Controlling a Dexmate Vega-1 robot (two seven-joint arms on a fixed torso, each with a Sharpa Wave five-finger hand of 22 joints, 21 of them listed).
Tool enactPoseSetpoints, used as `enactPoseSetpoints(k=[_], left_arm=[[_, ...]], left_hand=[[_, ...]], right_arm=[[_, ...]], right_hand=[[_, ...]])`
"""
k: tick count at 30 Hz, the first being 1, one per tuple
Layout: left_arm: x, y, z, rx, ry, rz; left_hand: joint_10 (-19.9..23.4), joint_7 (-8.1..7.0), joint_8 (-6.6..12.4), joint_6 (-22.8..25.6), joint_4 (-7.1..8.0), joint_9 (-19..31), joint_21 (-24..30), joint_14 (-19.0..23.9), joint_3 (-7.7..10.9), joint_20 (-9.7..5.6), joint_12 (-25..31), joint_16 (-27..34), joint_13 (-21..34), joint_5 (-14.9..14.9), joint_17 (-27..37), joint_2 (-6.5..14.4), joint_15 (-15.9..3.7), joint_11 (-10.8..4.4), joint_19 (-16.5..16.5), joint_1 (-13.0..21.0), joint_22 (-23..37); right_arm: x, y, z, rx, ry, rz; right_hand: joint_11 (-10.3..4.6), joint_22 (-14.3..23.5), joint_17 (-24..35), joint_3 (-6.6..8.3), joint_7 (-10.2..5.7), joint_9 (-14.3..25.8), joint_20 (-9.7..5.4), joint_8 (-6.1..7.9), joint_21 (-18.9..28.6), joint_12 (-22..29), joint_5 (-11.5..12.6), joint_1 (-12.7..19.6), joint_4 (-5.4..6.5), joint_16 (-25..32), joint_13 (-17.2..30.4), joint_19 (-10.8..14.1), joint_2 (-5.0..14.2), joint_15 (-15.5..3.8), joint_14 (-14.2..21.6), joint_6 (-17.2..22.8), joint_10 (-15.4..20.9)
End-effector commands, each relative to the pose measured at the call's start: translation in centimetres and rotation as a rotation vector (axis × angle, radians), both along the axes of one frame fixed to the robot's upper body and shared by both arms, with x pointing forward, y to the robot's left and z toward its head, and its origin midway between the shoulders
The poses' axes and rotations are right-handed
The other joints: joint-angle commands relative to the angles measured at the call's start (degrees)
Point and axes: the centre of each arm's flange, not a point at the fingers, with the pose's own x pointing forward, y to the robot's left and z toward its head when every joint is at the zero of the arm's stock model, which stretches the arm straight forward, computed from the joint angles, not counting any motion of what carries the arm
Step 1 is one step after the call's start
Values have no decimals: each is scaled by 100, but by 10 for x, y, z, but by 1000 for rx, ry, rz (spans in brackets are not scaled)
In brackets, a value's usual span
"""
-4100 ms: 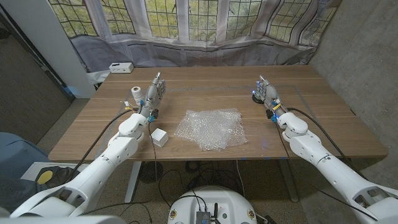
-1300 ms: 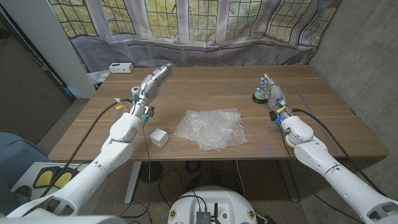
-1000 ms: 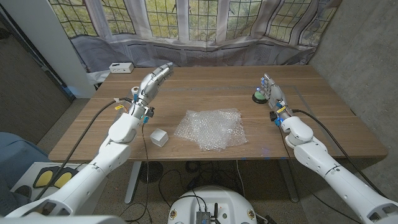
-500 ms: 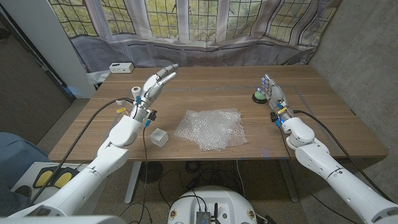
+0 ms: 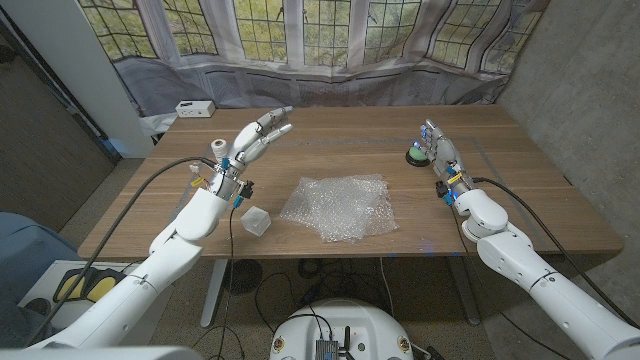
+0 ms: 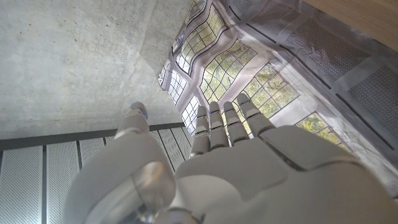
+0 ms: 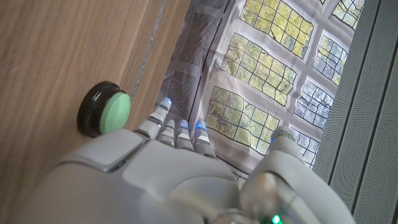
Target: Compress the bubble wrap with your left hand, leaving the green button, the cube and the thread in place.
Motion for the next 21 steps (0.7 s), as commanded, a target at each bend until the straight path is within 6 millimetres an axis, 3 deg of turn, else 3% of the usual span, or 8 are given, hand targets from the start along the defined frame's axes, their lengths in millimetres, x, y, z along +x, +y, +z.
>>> enactPoseSetpoints(k=[1, 14, 21], left_arm=[[-15, -12, -1, 72, -68, 59], [-31, -20, -6, 125, -156, 200], [-37, -21, -4, 166, -185, 268]], left_hand=[[49, 5, -32, 74, 24, 14, -6, 42, 20, 47, -14, -3, 24, -30, 15, -65, -4, -24, 25, 12, 10], [161, -5, -46, 154, 32, 18, -3, 194, 39, 101, -10, 19, 30, -55, 18, -122, -11, -45, 126, 58, 15], [75, -110, -116, 41, 43, 21, -67, 136, 14, 218, -73, -27, 38, -89, 23, -228, 0, -76, 31, 53, 19]], right_arm=[[-3, -2, -2, -6, 3, 0], [-2, -3, -3, 0, 1, 10], [-1, -1, -4, -6, 2, 26]], right_hand=[[11, 16, 17, 49, 1, 17, -9, -19, -14, -8, 16, 44, -24, -8, 26, 31, 36, 17, 2, 35, -26], [11, 16, 20, 41, -6, 18, -5, -19, -22, -9, 13, 41, -26, -8, 27, 30, 28, 19, 7, 40, -13], [-1, 16, 20, 41, -6, 18, -17, -20, -22, -5, 13, 46, -28, -8, 28, 40, 31, 12, 11, 40, 5]])
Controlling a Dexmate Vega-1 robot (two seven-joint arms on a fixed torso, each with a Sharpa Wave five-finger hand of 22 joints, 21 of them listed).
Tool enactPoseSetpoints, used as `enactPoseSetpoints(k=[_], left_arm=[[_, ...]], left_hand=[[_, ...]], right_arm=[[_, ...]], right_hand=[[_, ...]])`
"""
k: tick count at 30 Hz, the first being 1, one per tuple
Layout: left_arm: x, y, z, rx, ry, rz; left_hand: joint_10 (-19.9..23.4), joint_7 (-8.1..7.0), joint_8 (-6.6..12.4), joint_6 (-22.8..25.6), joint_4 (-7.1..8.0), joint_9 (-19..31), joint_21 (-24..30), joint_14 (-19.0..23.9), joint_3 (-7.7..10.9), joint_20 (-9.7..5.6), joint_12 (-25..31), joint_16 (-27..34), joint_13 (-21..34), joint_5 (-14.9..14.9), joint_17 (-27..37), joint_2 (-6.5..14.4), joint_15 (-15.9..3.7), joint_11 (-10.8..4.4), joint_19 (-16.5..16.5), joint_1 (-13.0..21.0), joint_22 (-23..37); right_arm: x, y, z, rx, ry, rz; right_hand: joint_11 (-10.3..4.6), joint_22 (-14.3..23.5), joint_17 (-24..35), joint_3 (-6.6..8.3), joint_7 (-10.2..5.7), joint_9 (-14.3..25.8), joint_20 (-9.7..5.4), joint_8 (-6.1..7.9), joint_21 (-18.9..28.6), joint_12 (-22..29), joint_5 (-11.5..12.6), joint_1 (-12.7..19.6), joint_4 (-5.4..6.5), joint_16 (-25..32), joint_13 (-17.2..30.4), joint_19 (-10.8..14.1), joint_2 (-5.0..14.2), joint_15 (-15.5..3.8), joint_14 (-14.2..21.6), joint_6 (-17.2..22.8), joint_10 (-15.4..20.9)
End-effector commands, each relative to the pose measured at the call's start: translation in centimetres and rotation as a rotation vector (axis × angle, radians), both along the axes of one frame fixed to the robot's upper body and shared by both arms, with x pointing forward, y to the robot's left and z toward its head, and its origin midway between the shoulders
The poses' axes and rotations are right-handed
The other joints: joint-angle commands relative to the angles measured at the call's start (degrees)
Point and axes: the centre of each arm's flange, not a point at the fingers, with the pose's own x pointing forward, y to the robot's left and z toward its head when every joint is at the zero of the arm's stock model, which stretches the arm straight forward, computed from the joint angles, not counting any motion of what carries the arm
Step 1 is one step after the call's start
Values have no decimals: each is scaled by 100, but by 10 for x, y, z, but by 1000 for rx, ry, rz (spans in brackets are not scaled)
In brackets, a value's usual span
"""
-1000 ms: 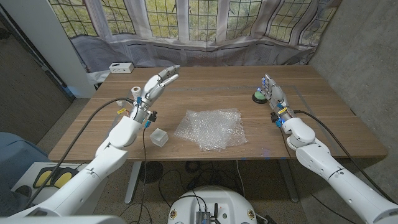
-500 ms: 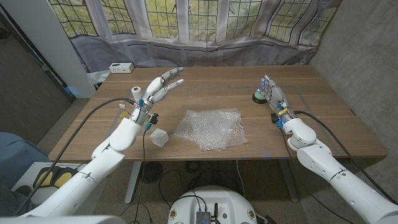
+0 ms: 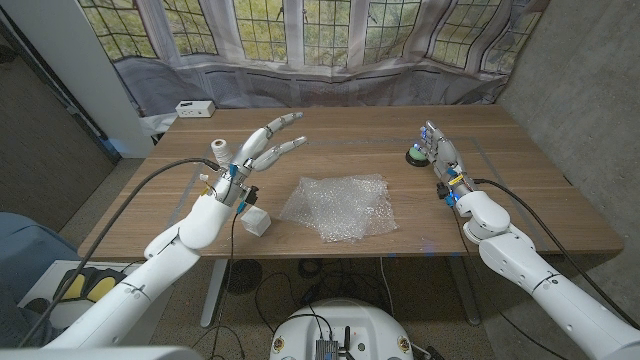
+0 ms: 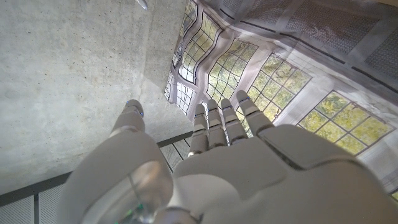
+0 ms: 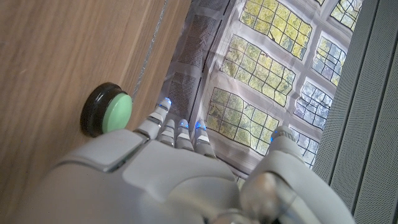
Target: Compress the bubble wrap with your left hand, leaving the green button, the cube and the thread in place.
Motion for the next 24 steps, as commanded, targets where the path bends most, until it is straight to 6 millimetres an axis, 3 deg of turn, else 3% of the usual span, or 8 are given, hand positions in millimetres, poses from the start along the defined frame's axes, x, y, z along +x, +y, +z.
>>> enactPoseSetpoints(k=[1, 11, 14, 24], left_arm=[[-13, -5, 1, 70, -75, 138], [-17, -11, 4, 152, -95, 253], [-16, -13, 5, 162, -86, 259], [-14, -19, 9, 222, -62, 296]], left_hand=[[-49, -84, -30, -56, 26, 21, -59, -10, -6, 85, -56, -32, 29, -18, 24, -114, -1, -18, -46, -9, 20], [-290, -177, -109, -266, 68, 28, -177, -240, -64, 243, -178, -101, 49, -29, 37, -263, 48, -41, -299, -75, 27], [-343, -274, -124, -356, 88, 30, -190, -278, -83, 419, -202, -94, 57, -29, 43, -308, 44, -109, -349, -107, 35], [-495, -339, -137, -472, 109, 34, -189, -408, -119, 455, -257, -113, 69, -28, 49, -382, 70, -97, -373, -160, 46]], right_arm=[[1, 1, -1, -2, -1, 18], [-1, -2, -4, 1, 2, 13], [-2, -3, -5, 3, 2, 10], [-1, -6, -7, 6, -1, 13]], right_hand=[[-1, 16, 8, 16, -5, 18, -19, -20, 1, -6, 13, 47, -3, -7, 28, 43, 32, 9, 13, 39, 3], [-1, 16, 6, 20, -2, 18, -44, -23, 3, -11, 14, 61, -8, -8, 30, 68, 41, 7, 20, 36, 5], [2, 16, 8, 18, -1, 18, -45, -24, 2, -9, 14, 59, -6, -9, 30, 71, 42, 7, 19, 34, 15], [-1, 15, 9, 16, -2, 19, -49, -25, -2, -11, 13, 60, -6, -9, 31, 74, 44, 9, 24, 34, 19]])
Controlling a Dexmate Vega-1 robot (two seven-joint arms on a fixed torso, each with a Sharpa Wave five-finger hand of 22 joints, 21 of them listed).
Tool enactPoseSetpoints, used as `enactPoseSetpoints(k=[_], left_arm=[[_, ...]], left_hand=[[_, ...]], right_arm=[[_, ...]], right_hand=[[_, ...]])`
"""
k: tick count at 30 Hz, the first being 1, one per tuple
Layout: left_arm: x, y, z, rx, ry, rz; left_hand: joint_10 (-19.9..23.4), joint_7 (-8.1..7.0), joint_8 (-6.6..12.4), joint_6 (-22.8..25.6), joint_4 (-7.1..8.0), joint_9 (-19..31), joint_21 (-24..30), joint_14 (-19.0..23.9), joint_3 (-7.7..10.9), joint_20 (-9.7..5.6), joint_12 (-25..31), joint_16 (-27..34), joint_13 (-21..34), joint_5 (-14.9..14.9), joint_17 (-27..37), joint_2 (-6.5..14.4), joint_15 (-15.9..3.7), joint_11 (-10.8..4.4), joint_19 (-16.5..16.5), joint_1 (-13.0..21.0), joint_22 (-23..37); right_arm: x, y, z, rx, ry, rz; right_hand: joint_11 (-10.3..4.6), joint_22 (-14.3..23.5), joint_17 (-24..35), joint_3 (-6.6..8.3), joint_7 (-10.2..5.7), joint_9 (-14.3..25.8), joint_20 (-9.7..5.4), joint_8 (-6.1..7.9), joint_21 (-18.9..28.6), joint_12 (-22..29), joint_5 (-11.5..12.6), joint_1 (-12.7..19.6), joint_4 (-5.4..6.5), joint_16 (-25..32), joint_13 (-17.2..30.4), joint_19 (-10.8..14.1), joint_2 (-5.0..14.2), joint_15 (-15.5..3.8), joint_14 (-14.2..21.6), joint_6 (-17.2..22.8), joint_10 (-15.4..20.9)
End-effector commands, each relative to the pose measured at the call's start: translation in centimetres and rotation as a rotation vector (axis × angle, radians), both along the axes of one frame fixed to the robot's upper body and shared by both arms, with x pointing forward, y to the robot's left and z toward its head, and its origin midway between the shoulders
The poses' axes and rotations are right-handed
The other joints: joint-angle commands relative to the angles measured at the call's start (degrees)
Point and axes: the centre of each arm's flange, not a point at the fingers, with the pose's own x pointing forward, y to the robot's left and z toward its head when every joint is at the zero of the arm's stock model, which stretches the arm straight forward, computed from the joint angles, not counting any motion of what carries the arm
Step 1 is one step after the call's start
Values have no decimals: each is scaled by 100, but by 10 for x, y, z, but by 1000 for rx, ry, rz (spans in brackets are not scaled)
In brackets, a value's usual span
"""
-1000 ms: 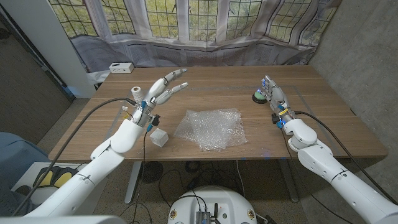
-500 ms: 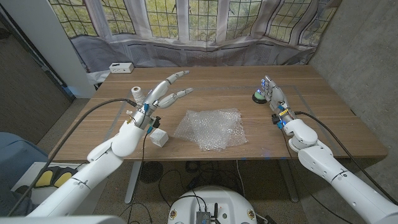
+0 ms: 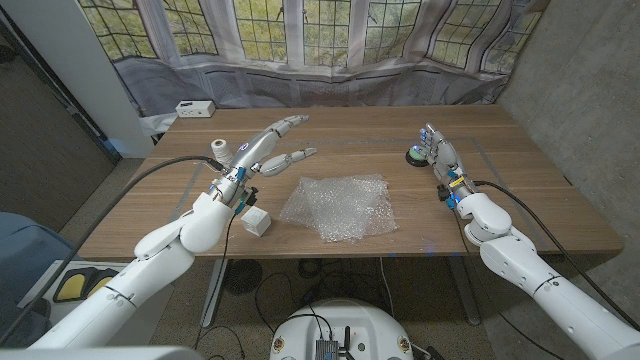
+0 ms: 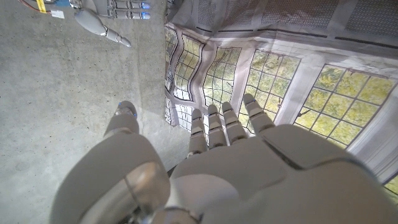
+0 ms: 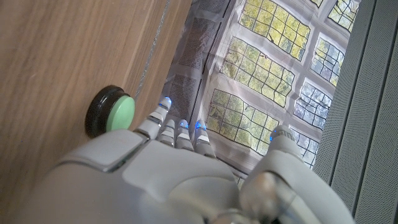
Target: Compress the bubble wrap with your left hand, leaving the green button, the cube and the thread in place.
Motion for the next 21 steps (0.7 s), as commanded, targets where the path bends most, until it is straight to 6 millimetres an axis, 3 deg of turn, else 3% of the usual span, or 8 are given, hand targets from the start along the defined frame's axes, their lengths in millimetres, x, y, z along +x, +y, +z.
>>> enactPoseSetpoints(k=[1, 12, 21], left_arm=[[0, -9, 4, 78, 21, 65], [1, -18, 8, 188, 64, 140], [2, -22, 7, 214, 74, 159]], left_hand=[[-114, 10, -23, -94, 13, 35, -5, -73, -26, 60, -38, -23, 24, -7, 20, -77, 22, -31, -3, -13, 20], [-525, -68, -58, -547, -28, 40, -1, -379, -89, 67, -132, -44, 44, 15, 23, -301, 115, -62, -25, 18, 26], [-571, -98, -30, -580, -44, 41, 0, -411, -102, 68, -124, -30, 49, 26, 23, -362, 108, -104, -24, 51, 25]], right_arm=[[1, -3, -3, 6, 1, 2], [5, -6, -5, 16, 8, 10], [7, -7, -5, 19, 16, 15]], right_hand=[[-1, 15, 10, 16, -4, 19, -15, 2, -3, -12, 13, 29, -6, -9, 31, 43, 14, 8, 24, 35, 19], [-12, 15, 12, 10, -8, 19, -1, 11, -12, -8, 11, 27, -5, -9, 33, 36, 12, 16, 28, 60, 41], [-6, 15, 15, 4, 17, 19, 4, 17, -16, -7, 10, 24, -4, -10, 34, 37, 10, 16, 27, 82, 54]])
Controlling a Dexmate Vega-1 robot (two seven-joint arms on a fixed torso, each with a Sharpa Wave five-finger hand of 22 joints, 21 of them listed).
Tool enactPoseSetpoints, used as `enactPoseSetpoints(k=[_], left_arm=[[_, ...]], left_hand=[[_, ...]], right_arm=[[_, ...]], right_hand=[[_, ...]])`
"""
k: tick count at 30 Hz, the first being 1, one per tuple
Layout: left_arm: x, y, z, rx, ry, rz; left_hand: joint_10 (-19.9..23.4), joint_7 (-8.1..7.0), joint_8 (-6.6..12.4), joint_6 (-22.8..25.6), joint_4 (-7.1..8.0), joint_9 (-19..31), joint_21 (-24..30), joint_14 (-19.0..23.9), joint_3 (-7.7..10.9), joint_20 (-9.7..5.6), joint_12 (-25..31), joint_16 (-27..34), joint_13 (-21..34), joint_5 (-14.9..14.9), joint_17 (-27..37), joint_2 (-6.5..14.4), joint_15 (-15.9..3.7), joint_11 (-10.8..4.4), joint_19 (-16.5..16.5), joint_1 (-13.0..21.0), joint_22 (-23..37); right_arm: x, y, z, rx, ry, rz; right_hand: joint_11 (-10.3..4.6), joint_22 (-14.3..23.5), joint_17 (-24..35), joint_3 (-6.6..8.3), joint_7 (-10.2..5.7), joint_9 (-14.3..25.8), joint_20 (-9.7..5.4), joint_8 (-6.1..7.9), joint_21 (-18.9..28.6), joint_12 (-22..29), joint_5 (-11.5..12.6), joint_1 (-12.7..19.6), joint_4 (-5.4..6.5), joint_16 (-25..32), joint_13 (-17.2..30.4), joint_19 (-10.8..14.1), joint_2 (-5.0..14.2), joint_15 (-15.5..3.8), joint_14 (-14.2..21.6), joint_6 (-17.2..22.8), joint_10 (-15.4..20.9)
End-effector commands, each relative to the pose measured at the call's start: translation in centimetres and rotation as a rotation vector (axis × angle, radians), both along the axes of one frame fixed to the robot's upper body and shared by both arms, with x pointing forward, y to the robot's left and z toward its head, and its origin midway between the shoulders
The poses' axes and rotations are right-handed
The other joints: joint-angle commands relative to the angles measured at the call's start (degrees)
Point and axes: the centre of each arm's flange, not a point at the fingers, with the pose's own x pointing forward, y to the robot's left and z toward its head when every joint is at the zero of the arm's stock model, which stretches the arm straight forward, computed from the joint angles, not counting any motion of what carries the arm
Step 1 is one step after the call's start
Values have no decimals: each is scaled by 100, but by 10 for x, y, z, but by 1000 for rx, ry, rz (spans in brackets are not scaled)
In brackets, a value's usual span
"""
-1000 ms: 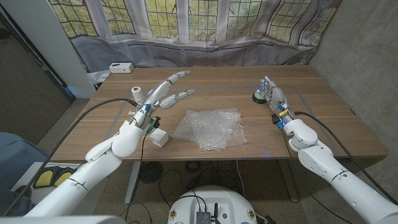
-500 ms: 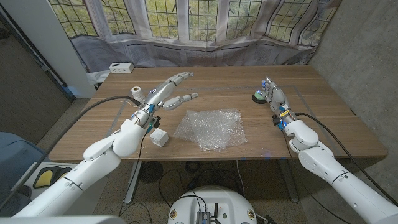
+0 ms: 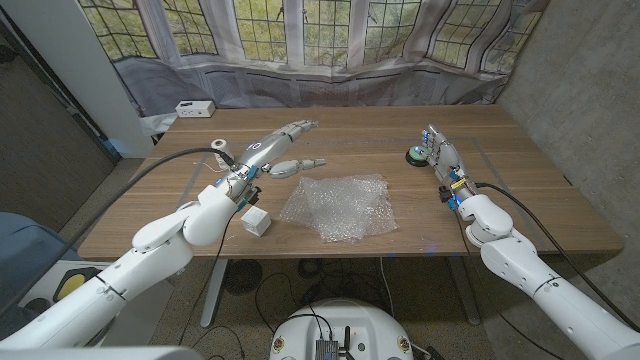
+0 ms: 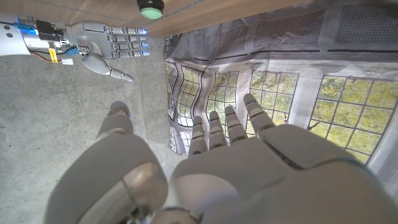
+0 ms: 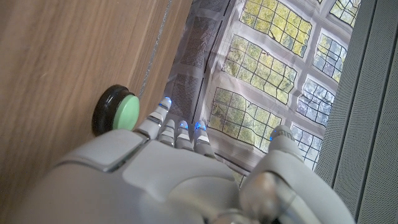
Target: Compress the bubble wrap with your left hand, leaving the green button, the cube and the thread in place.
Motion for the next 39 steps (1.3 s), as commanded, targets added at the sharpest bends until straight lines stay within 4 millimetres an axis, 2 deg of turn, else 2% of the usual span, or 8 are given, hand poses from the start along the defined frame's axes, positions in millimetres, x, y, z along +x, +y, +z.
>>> enactPoseSetpoints(k=[1, 16, 25, 39], left_arm=[[1, -6, 0, 54, 21, 44], [6, -12, -4, 106, 34, 98], [20, -15, -9, 114, 75, 104], [33, -22, -18, 166, 129, 149]], left_hand=[[-24, -9, 8, -22, -11, 13, 1, -31, -5, 39, 12, -6, 23, 27, 24, -102, 11, -34, 6, 32, 26], [138, -50, 107, 63, -59, 15, 110, 198, 31, 30, 125, 97, 33, 69, 21, -183, -45, -58, 302, 256, 42], [295, -89, 174, 242, -61, 16, 177, 348, 78, 34, 196, 132, 36, 78, 16, -198, -97, -113, 553, 443, 44], [272, -97, 167, 252, -69, 16, 202, 376, 127, 36, 187, 122, 37, 82, 14, -177, -111, -134, 682, 588, 41]], right_arm=[[3, -1, 0, 1, 7, 7], [2, -2, -1, 0, 16, 5], [2, -4, -4, 17, 22, 2], [11, -5, -4, 15, 27, 10]], right_hand=[[18, 15, 16, 4, 15, 19, 3, 17, -17, -6, 10, 24, -4, -9, 35, 38, 10, 15, 30, 82, 37], [57, 16, 20, -5, 77, 19, 22, 27, -24, -2, 9, 24, -4, -7, 37, 38, 8, 31, 42, 126, 73], [85, 16, 20, -9, 97, 19, 34, 30, -21, 2, 8, 25, -7, -4, 37, 55, 4, 38, 56, 146, 95], [82, 16, 20, -15, 93, 18, 43, 28, -22, -5, 8, 26, -7, -4, 37, 67, 4, 42, 69, 159, 99]])
